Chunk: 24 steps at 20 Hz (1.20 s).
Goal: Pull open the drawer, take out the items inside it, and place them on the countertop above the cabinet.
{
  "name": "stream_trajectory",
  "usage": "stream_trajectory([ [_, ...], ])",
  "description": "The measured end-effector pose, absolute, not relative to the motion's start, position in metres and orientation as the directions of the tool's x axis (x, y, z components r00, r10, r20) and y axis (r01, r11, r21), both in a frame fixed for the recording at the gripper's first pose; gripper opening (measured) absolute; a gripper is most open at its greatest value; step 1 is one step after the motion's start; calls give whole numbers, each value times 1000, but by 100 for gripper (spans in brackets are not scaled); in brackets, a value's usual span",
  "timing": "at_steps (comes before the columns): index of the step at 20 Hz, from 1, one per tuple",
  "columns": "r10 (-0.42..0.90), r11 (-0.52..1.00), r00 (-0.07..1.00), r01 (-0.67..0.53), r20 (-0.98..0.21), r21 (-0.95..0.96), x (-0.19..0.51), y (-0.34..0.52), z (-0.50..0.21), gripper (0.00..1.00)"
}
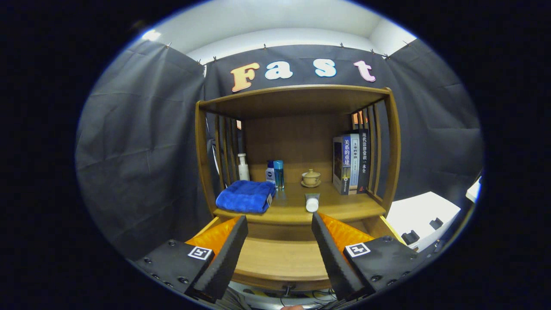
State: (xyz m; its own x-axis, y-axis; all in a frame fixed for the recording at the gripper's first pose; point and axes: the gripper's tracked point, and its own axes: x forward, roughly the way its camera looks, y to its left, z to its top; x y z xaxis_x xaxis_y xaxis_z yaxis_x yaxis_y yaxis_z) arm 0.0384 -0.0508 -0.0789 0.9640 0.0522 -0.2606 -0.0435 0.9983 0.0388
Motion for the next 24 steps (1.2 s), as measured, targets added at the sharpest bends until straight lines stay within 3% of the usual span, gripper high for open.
stream_trajectory([
  [7,-101,994,975,93,-199,-49,4,-59,-164,97],
  [16,-124,992,956,110,-265,-68,-6,-68,-231,99],
  [24,-99,995,960,95,-260,-28,3,-68,-233,99],
])
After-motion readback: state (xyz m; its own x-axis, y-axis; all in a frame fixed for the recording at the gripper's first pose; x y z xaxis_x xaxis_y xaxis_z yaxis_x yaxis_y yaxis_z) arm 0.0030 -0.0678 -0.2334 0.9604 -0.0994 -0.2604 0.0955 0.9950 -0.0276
